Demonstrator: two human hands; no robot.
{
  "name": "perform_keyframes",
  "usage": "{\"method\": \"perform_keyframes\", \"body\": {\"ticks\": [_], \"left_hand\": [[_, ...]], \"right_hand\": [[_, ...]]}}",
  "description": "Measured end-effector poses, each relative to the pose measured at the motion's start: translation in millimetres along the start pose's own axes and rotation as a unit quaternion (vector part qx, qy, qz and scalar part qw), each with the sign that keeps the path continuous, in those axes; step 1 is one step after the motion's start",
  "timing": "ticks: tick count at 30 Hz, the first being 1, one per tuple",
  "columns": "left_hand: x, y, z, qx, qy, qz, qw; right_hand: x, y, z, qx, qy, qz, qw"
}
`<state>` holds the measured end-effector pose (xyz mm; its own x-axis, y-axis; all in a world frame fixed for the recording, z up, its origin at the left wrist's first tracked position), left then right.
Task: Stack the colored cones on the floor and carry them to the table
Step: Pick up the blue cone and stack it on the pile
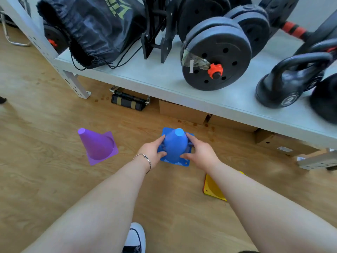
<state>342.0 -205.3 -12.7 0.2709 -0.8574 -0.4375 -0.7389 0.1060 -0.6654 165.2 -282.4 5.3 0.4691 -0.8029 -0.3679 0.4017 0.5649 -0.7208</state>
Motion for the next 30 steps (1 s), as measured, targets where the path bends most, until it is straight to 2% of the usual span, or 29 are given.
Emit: {"method": "perform_keyframes", "body": {"ticks": [5,12,19,30], "left_hand": [[-15.4,-11.5,-46.6,-0.066,0.036,-0.042,0.996],[-36.1,-9.0,-136.3,-0.046,0.12,-0.076,0.989],[-50.0,41.9,-211.8,-0.015,0.209,-0.021,0.978],[-46.8,113.3,-203.3,0.014,0.18,0.062,0.982]], "right_hand": [[-27.0,-58.0,-2.3,-0.007,-0.02,-0.033,0.999],[-77.4,-131.4,-28.7,0.025,-0.018,-0.087,0.996],[-123.3,-175.6,-84.0,0.035,0.002,-0.077,0.996],[-136.3,-135.2,-150.3,0.073,0.038,-0.045,0.996]]}}
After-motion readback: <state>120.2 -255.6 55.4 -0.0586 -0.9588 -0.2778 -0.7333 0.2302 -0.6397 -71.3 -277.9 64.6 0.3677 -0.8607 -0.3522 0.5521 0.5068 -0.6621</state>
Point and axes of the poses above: each hand's wrist, its own x-axis towards the middle knuckle, its own y-axis out of the palm, z = x × y, the point moved 10 cm from there along x, towards the middle knuckle, and after that the axes turned 1 degree about -y, right-handed, at the moved point
